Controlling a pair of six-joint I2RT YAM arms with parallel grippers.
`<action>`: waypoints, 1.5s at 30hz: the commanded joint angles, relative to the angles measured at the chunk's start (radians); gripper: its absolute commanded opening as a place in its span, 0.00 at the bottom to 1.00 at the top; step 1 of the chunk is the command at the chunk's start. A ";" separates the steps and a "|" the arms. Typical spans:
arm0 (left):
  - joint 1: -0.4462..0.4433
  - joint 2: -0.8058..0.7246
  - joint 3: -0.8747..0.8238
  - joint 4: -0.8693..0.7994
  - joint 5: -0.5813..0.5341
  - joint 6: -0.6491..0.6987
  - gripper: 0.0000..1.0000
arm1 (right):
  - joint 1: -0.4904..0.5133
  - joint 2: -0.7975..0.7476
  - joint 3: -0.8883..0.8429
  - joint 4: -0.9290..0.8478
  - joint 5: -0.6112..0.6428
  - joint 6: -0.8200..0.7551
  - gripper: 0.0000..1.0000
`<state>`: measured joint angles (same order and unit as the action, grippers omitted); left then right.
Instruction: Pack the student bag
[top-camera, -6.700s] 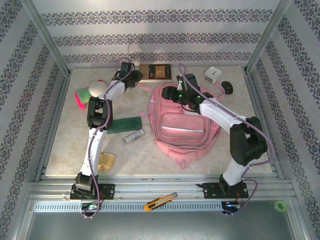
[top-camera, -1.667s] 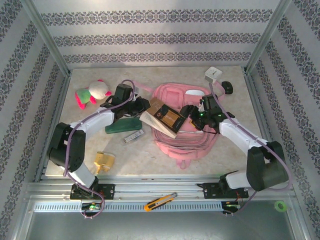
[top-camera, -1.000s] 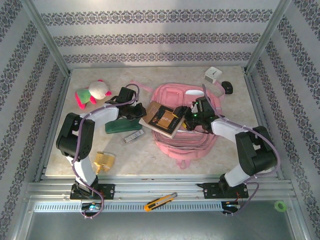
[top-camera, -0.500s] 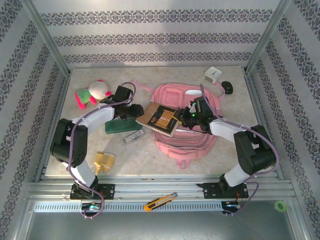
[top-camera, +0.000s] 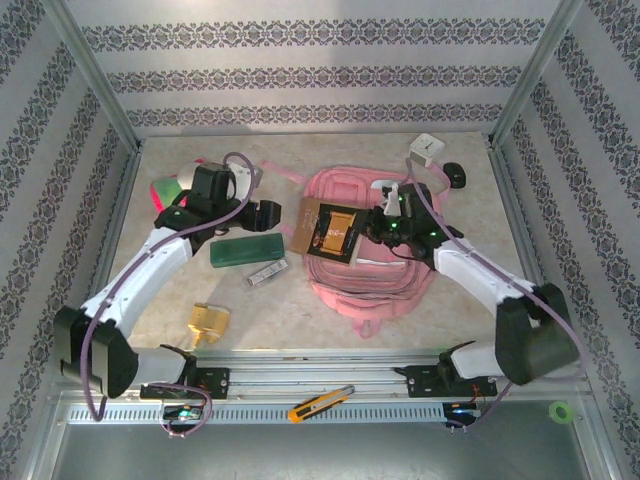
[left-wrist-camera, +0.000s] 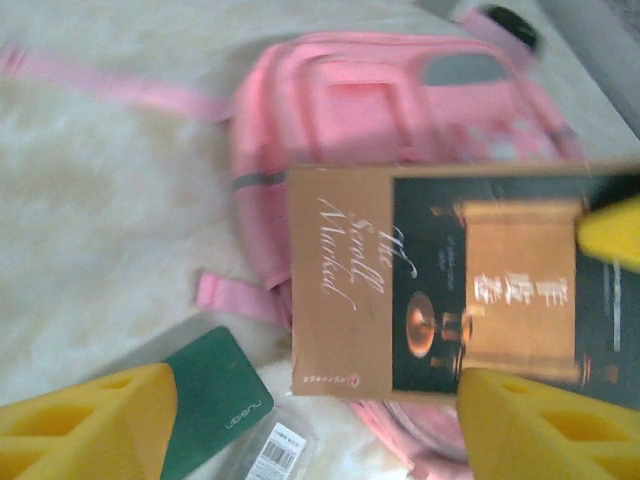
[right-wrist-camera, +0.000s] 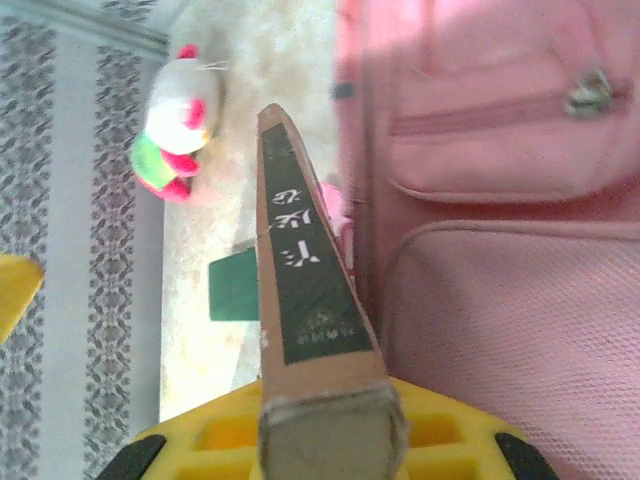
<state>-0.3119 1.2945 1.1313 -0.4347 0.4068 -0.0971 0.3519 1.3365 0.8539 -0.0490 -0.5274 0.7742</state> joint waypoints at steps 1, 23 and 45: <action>0.008 -0.073 0.063 -0.132 0.203 0.414 0.77 | 0.031 -0.145 0.109 -0.128 -0.021 -0.368 0.00; -0.318 -0.082 0.149 -0.203 0.092 0.886 0.84 | 0.271 -0.178 0.504 -0.747 0.017 -1.618 0.00; -0.192 -0.175 -0.184 0.715 0.453 0.187 0.03 | -0.142 -0.432 0.102 -0.066 -0.427 -0.891 0.71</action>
<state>-0.5140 1.1736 0.9730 -0.1165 0.7063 0.3130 0.2588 0.9272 1.0622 -0.4156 -0.7204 -0.4263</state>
